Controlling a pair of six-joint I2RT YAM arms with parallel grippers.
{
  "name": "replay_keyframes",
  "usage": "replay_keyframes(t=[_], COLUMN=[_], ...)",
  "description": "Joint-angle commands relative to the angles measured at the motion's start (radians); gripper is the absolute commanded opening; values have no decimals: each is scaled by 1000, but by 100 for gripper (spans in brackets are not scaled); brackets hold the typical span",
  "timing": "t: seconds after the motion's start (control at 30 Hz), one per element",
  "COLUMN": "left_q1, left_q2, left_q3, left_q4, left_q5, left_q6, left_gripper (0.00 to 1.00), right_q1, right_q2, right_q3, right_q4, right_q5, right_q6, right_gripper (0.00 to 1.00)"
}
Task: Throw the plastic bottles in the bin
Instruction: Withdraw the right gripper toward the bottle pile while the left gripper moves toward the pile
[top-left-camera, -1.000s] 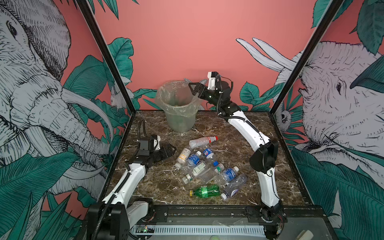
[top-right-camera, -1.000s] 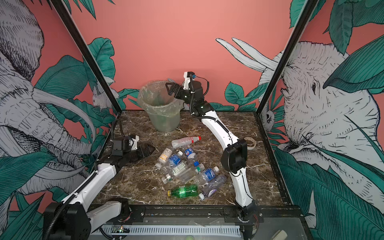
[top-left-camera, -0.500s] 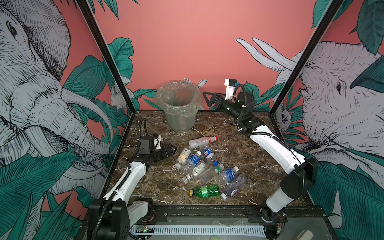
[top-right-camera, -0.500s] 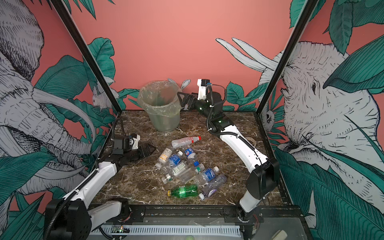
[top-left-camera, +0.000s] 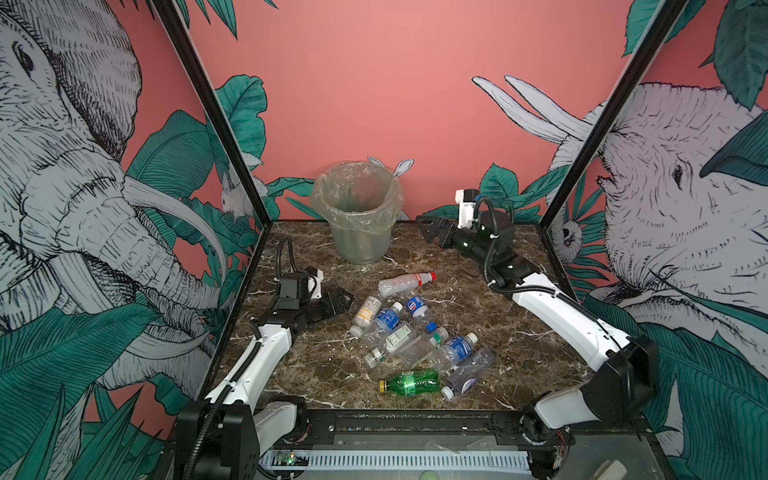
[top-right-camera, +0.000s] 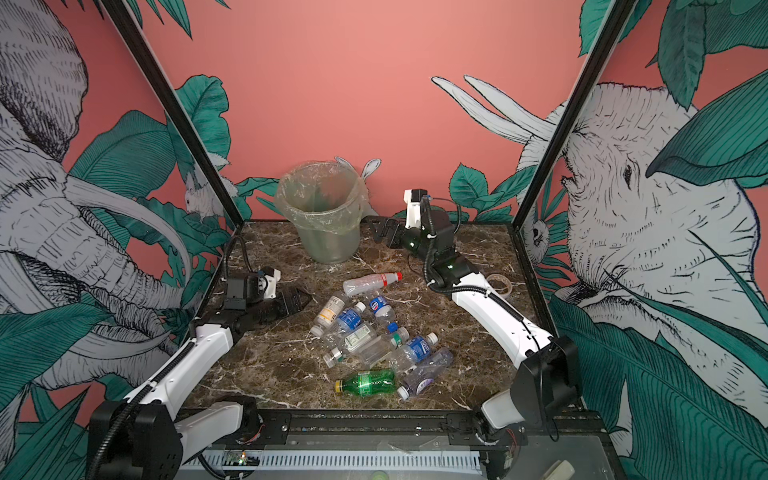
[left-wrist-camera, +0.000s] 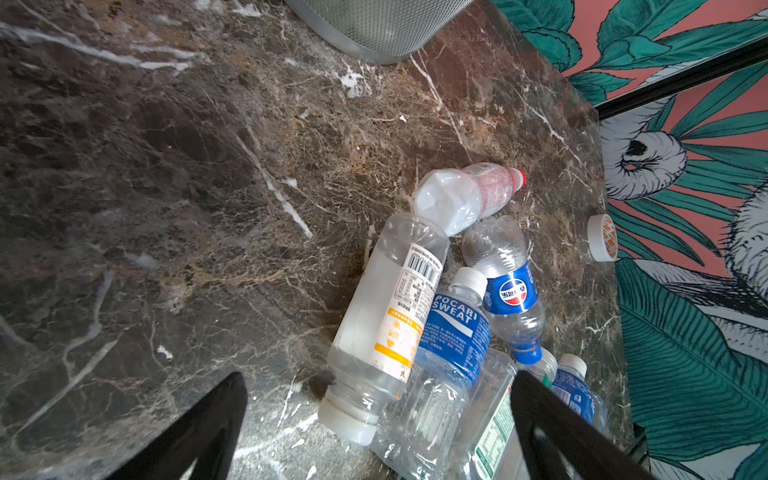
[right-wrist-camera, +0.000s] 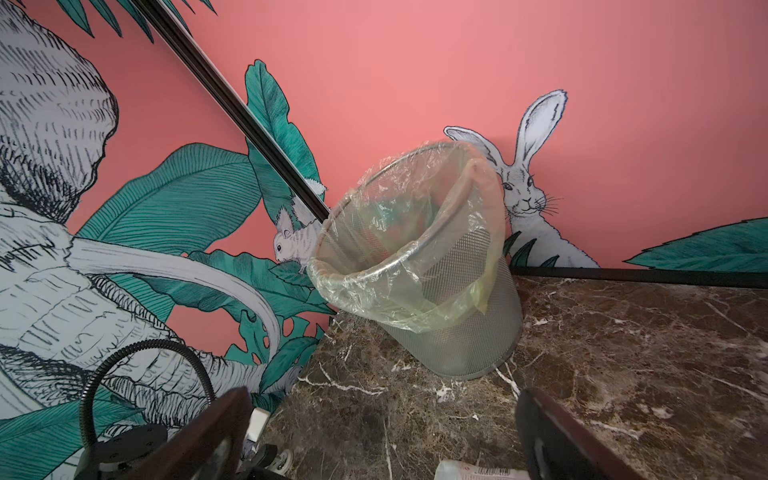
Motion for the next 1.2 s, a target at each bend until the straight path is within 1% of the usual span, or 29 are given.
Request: replay_keyframes(t=[0.0,0.23,0.73,0.87,1.0,1.17], left_q1=[2,2,-1,-7,-33,-109], left_q2=[-14,-13,45,78,119,161], left_q3=[8,-12,5,26,54,103], left_q4=[-26,-13,-17,-31,-46,-70], left_q5=[7,0,28,54,52,0], left_q6=[23,36,78,99,104,115], left_gripper=[99,99,99,99,99,99], right_q1=[-5,-9,-22,-22,-26,-30], right_q2=[-32,-64,-160,-176,-180,-189], right_q3=[-38,-77,-275,-336,-387,-427], right_q4=[-2,-99,-161,-179,-195,-204], right_q5=[15,25,59,86,88,83], right_q6=[6,1,23,58,69,82], right_gripper=[99,99,99,99,99,99])
